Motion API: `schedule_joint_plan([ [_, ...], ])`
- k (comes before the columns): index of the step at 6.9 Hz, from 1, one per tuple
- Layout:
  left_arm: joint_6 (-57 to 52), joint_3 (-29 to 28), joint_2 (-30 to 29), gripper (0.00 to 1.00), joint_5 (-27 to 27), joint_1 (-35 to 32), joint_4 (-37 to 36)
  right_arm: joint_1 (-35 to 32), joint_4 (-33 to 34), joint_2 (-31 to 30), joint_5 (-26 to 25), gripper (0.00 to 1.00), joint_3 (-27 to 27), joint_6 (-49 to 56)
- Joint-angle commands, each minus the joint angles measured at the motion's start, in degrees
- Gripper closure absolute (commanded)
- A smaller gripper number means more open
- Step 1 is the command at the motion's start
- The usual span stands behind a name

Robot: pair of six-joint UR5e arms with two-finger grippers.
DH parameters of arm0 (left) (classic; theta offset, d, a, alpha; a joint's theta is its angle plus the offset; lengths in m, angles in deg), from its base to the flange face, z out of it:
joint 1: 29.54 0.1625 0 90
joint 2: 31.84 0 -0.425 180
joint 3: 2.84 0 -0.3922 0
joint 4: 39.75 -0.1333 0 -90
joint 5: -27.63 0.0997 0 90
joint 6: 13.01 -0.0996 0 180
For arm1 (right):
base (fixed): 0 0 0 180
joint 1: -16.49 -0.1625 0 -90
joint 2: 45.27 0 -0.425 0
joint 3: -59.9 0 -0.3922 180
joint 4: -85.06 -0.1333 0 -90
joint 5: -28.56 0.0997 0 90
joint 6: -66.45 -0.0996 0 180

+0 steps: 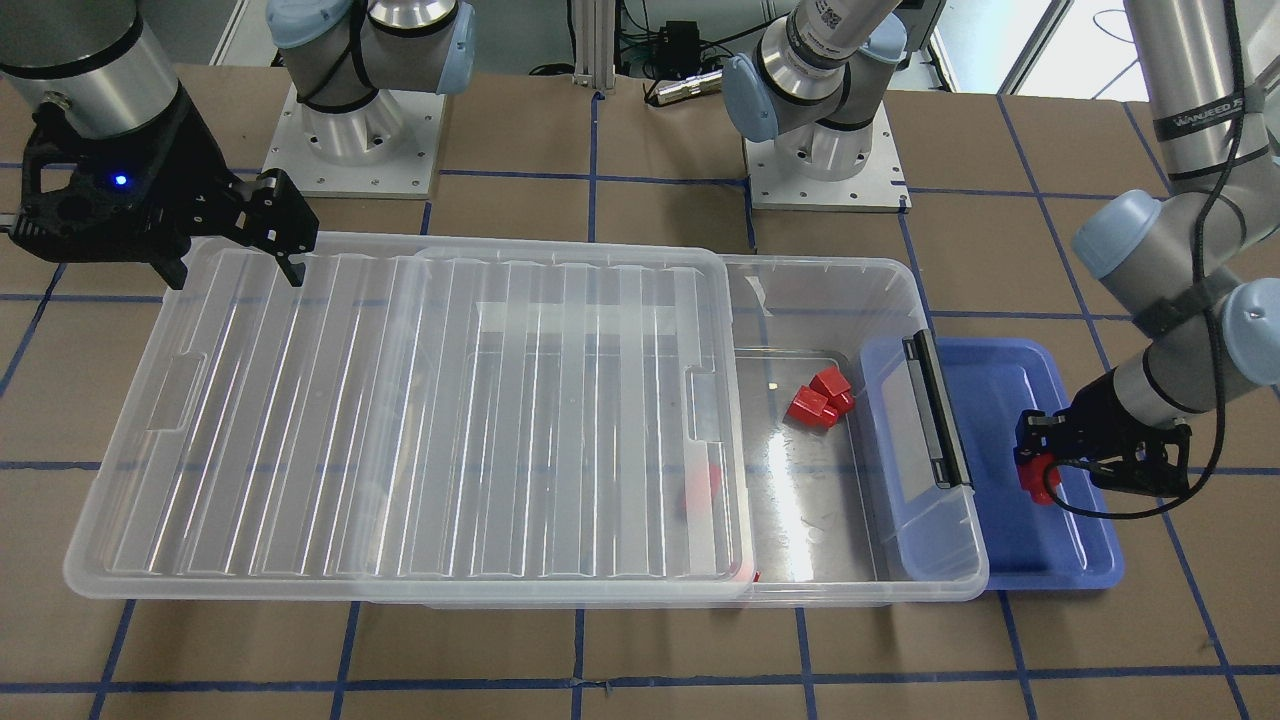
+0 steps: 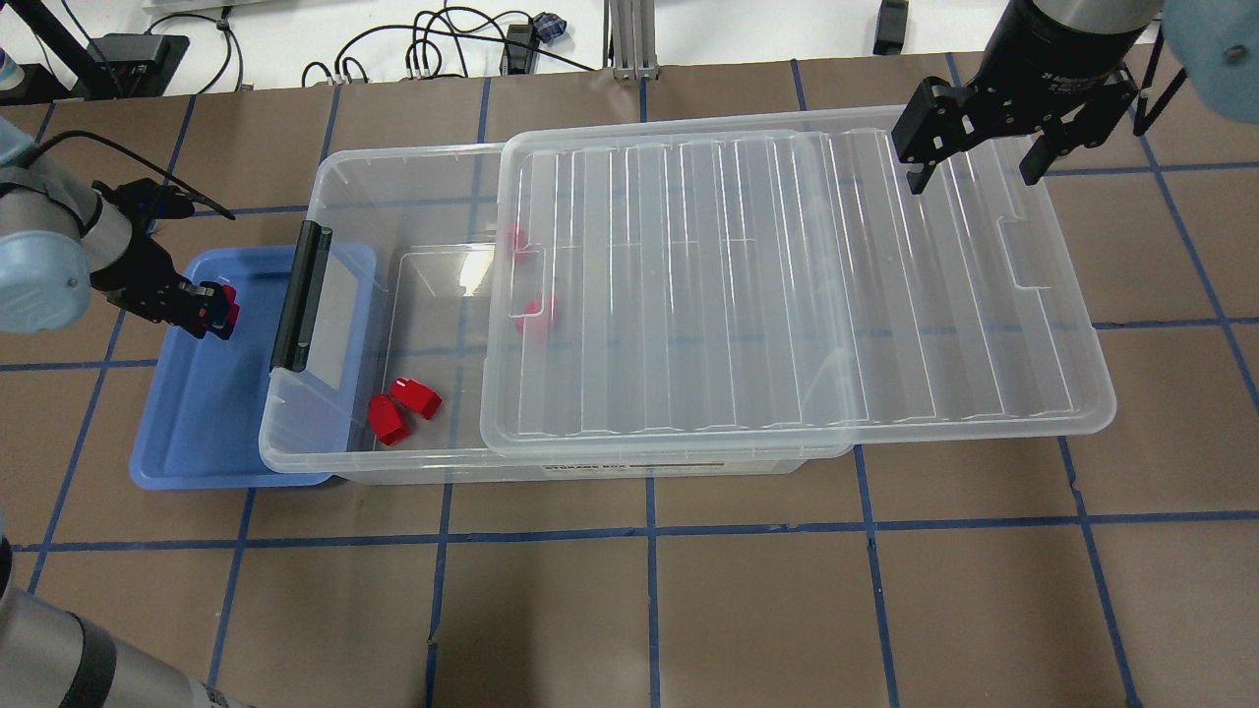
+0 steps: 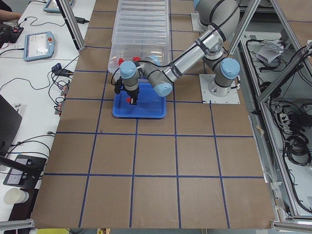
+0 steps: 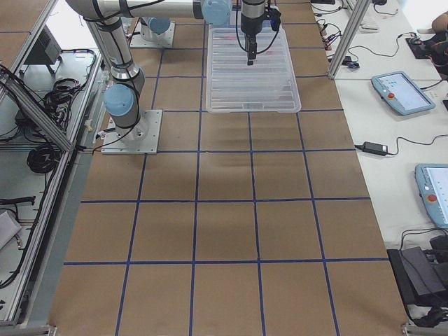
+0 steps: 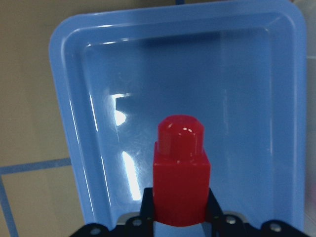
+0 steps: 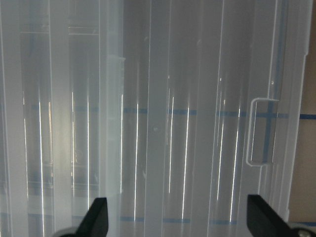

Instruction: Place red block in blue tray from box

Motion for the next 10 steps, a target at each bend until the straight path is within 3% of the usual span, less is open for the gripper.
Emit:
schedule_joint_plan([
  [1,0.13,0.20,-1.06,0.37,0.22,-0.13,-1.33,0.00,0.16,0.12,0.10,0.00,-0.11,0.17],
  [2,0.47,-0.95,0.16,0.16,0.57,-1.18,0.14,1.48,0.07,0.30,-0.08,0.00,-0.29,1.39],
  [3,0.56,-1.83,1.57,0.11,0.66,-1.53,2.25,6.28,0.24,0.38,-2.86,0.00,0.23,4.71],
  [5,3.96,-7.16,6.74,0.11,1.01,-5.91,15.55,16.05,0.15,2.04,-3.94,0.00,1.37,17.77],
  [7,14.92,-12.10,12.63,0.11,1.01,-11.87,25.60,19.94,6.53,4.42,-6.56,0.00,5.13,25.18],
  [8,21.33,-12.82,15.44,0.04,1.88,-17.82,25.99,20.74,11.18,4.60,-6.67,0.00,8.90,25.31],
  [10,32.50,-12.82,20.72,0.00,4.09,-27.42,28.35,21.10,17.20,4.52,-6.15,0.00,15.42,25.22],
])
